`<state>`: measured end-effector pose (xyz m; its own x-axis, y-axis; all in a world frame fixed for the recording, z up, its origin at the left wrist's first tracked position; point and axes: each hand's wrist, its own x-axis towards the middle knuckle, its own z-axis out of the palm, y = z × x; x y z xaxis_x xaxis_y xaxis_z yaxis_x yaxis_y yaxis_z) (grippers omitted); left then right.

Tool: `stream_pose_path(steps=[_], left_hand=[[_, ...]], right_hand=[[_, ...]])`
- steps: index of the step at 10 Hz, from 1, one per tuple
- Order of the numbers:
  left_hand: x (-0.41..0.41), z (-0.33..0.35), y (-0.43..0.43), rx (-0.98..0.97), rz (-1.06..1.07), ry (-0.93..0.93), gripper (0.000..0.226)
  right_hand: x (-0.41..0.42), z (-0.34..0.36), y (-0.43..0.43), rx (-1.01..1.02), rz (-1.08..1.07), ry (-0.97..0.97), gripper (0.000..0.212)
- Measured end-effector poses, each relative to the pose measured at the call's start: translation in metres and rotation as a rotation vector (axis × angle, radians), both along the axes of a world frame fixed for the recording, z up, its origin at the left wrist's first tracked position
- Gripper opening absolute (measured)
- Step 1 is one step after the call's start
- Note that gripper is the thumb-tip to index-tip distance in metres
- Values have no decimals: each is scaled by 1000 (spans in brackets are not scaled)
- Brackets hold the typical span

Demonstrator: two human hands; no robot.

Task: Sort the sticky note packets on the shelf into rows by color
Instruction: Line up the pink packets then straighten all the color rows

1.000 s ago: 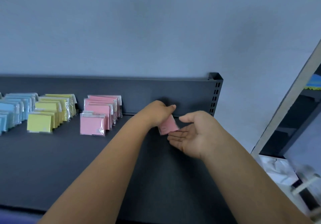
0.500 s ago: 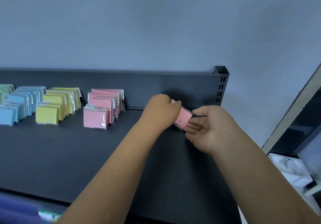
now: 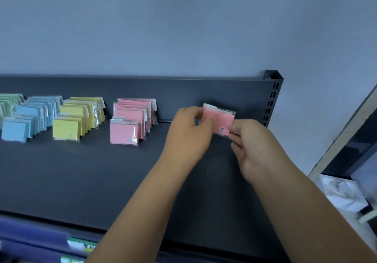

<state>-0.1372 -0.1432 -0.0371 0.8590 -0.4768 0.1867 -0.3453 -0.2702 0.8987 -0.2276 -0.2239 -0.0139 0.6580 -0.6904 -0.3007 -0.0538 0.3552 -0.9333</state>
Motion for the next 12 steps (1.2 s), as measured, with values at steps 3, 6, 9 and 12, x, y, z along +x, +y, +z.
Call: stream_pose_path(steps=[3,6,9,12], left_hand=[[33,5,78,-37,-76,33,20],[62,7,138,7,-202,70,25],[101,6,180,-28,-114,209,6],[157,-9,220,98,-185,343,5]], right_hand=[[37,0,54,-132,-68,136,27],[66,-8,118,-227,-162,191,44],[107,-4,143,-324,-13,282,56],[158,-24,180,-277,42,403,42]])
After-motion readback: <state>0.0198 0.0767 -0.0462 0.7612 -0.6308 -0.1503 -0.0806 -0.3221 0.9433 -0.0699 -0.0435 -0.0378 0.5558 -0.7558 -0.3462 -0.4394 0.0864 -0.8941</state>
